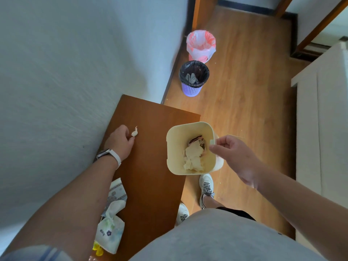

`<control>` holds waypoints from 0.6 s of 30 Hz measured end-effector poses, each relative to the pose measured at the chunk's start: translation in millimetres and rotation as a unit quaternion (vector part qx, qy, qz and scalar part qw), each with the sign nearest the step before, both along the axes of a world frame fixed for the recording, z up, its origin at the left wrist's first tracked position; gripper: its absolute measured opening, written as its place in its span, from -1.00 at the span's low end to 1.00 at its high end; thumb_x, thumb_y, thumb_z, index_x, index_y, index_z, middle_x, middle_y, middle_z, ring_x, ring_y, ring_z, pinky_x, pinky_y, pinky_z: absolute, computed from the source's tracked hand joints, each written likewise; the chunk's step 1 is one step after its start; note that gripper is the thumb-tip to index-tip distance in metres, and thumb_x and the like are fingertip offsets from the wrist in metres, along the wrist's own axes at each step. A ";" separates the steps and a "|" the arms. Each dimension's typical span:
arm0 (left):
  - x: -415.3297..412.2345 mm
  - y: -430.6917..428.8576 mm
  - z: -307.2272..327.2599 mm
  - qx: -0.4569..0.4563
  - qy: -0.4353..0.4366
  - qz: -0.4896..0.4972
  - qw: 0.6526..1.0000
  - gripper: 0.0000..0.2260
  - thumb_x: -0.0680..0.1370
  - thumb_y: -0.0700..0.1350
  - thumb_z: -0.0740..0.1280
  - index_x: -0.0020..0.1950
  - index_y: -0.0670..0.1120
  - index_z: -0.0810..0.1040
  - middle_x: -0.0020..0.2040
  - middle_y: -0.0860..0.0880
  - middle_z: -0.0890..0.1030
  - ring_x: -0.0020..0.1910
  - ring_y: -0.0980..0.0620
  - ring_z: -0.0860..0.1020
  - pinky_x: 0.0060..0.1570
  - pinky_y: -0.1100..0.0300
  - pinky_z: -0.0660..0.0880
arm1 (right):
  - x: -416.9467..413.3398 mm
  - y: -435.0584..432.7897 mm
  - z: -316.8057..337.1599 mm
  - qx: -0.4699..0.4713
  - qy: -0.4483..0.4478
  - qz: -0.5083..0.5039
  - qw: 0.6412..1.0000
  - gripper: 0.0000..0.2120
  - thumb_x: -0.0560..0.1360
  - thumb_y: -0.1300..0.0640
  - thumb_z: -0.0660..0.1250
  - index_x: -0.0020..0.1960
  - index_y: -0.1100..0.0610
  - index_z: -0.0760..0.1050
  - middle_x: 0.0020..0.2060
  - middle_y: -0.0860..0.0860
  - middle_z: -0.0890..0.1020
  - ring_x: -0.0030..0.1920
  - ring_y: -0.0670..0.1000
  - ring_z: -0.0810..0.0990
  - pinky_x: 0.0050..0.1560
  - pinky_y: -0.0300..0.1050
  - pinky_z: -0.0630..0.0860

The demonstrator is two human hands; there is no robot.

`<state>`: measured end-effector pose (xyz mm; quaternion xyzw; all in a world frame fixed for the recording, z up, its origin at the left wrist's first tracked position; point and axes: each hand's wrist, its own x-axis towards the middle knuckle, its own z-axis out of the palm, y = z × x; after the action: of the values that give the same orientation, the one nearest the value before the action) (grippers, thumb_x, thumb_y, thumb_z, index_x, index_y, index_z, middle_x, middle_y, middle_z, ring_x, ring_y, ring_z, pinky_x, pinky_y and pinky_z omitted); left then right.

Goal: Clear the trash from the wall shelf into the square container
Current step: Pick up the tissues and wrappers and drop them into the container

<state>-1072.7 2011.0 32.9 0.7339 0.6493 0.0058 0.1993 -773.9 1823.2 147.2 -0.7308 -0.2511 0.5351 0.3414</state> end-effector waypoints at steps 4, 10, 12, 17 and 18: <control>12.3 -6.5 3.3 -0.029 -0.022 0.004 0.999 -0.48 0.49 0.05 0.44 0.38 -0.01 0.35 0.19 -0.06 0.52 0.09 -0.09 0.56 -0.14 0.08 0.51 | 1.6 -7.5 -1.9 0.005 -0.011 -0.003 1.000 -0.49 0.25 -0.20 0.48 0.06 0.10 0.60 0.04 0.16 0.72 0.17 0.25 0.63 0.28 0.21 0.49; 22.7 -6.4 -2.0 -0.039 0.001 -0.050 0.998 -0.71 0.57 -0.01 0.33 0.27 -0.04 0.54 0.21 -0.11 0.48 0.08 -0.12 0.53 -0.06 0.08 0.45 | 0.0 -15.0 -3.5 0.009 -0.012 -0.015 1.000 -0.49 0.22 -0.22 0.48 0.03 0.08 0.60 -0.02 0.09 0.75 0.16 0.26 0.64 0.18 0.16 0.52; 26.6 -11.7 -2.4 -0.031 0.002 -0.067 0.997 -0.79 0.58 -0.06 0.30 0.17 -0.07 0.59 0.14 -0.11 0.51 0.03 -0.12 0.53 -0.10 0.09 0.44 | -0.2 -17.9 -3.3 0.011 -0.012 -0.017 1.000 -0.51 0.24 -0.20 0.49 0.03 0.08 0.60 -0.05 0.06 0.76 0.15 0.27 0.64 0.19 0.17 0.52; 42.2 -36.1 9.3 -0.040 -0.037 -0.063 0.997 -0.80 0.59 -0.03 0.26 0.12 -0.04 0.60 0.01 -0.03 0.55 -0.11 0.01 0.49 -0.20 0.16 0.38 | 0.6 -22.5 -1.0 0.006 -0.010 -0.009 1.000 -0.73 0.47 0.00 0.50 0.07 0.12 0.59 -0.05 0.06 0.76 0.15 0.25 0.65 0.18 0.12 0.53; 46.9 -43.4 15.0 -0.040 -0.064 -0.054 0.996 -0.81 0.59 -0.02 0.27 0.13 -0.04 0.60 0.01 -0.01 0.56 -0.09 0.03 0.49 -0.20 0.19 0.38 | 0.3 -22.7 -0.2 0.005 -0.009 -0.010 1.000 -0.74 0.48 0.01 0.50 0.07 0.12 0.59 -0.04 0.07 0.75 0.15 0.25 0.65 0.17 0.11 0.53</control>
<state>-1025.8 1967.6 47.9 0.7571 0.5945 0.0162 0.2702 -773.7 1800.5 147.0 -0.7364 -0.2496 0.5241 0.3477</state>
